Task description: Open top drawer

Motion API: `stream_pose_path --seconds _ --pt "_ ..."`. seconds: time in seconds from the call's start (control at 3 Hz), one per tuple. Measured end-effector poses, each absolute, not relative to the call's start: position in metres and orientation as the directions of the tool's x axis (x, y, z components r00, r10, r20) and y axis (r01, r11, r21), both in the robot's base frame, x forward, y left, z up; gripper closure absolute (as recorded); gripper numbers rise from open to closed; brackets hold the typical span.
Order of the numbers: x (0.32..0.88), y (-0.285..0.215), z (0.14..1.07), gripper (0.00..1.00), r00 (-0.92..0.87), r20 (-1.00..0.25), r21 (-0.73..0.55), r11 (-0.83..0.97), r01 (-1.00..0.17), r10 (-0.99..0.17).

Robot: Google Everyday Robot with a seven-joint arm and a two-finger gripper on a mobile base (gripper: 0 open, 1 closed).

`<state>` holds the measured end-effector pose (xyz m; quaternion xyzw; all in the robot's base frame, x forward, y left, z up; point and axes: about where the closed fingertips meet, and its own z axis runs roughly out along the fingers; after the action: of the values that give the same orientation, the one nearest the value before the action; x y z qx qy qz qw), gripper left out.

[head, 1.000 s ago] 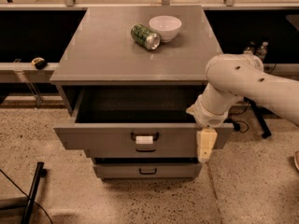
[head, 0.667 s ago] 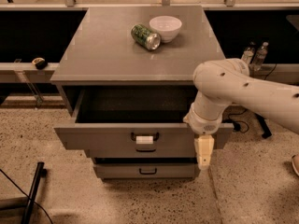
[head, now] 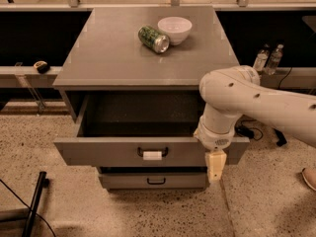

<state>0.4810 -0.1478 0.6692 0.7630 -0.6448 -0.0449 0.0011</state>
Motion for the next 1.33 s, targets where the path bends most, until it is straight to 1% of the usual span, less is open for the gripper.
stream_pose_path --seconds 0.33,0.67,1.0,1.33 --pt "0.477 -0.147 0.676 0.28 0.171 -0.070 0.059 -0.175 -0.983 -0.983" --pt "0.477 -0.147 0.680 0.43 0.171 -0.070 0.059 -0.175 -0.983 -0.983" --pt "0.447 -0.155 0.682 0.46 0.158 -0.088 0.083 -0.165 -0.983 -0.984" --pt "0.411 -0.161 0.693 0.44 0.154 -0.100 0.098 -0.164 -0.982 -0.983"
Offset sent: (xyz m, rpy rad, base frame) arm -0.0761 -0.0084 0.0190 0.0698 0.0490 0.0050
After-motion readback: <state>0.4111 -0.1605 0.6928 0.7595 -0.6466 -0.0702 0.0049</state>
